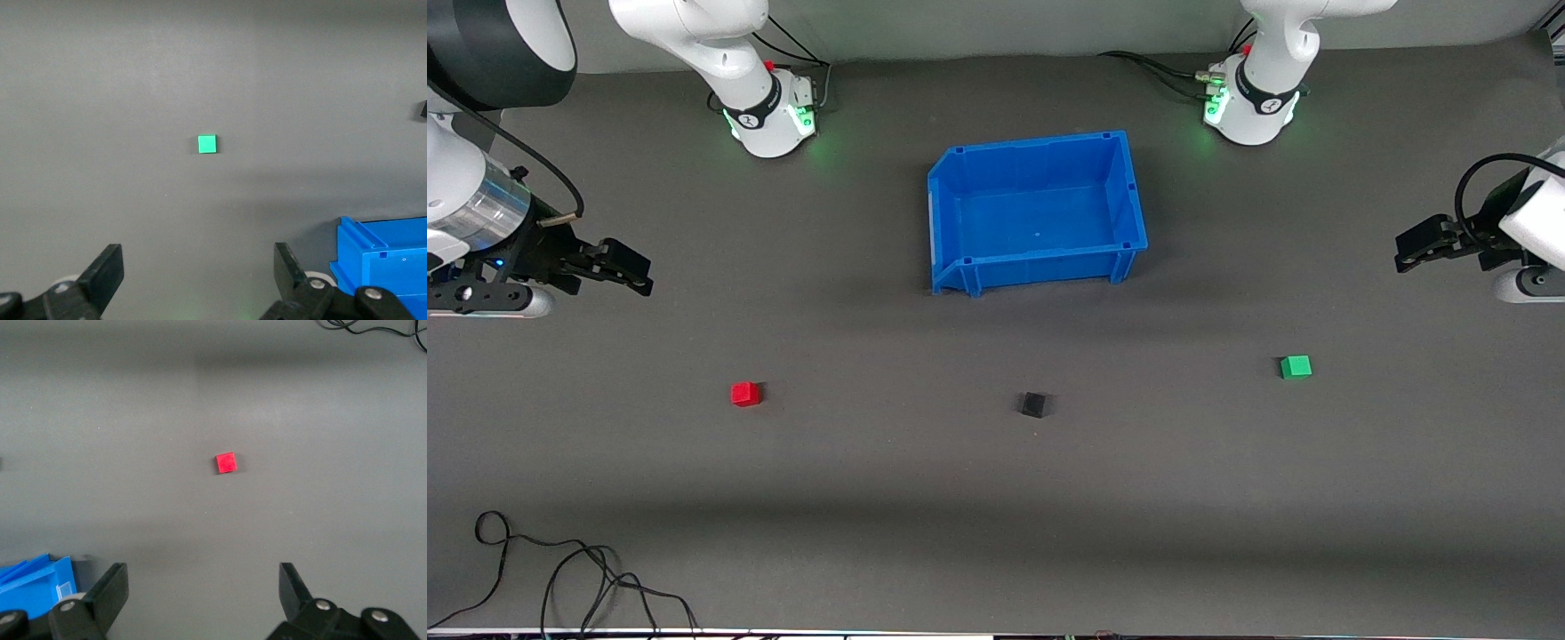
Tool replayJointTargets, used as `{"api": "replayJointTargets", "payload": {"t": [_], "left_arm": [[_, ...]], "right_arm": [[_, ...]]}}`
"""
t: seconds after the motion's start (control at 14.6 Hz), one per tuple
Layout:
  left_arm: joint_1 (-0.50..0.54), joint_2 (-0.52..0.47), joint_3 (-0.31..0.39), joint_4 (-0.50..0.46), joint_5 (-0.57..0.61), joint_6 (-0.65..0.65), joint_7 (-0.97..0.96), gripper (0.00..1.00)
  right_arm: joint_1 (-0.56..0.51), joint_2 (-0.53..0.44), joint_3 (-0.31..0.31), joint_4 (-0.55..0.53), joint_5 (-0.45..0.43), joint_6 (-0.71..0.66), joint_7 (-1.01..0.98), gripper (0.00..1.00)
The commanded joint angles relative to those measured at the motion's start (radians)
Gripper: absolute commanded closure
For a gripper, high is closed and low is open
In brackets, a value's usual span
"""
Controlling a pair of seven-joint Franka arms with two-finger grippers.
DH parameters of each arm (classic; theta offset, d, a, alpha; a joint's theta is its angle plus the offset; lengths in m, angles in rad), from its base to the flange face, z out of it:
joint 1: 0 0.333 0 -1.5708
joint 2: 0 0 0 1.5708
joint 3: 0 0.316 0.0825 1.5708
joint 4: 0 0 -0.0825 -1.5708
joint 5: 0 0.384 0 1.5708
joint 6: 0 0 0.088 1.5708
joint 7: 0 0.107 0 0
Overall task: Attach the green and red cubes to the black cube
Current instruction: 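Move the right gripper toward the red cube while the left gripper approaches the green cube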
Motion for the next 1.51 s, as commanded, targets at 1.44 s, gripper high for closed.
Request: {"api": "replayJointTargets", "payload": {"t": [1.44], "left_arm": [[0.062, 0.108, 0.01, 0.088, -0.128, 0.009, -1.246, 0.0]], "right_arm": [[0.002, 0.151, -0.026, -0.144, -0.011, 0.22, -0.118, 0.0]]}}
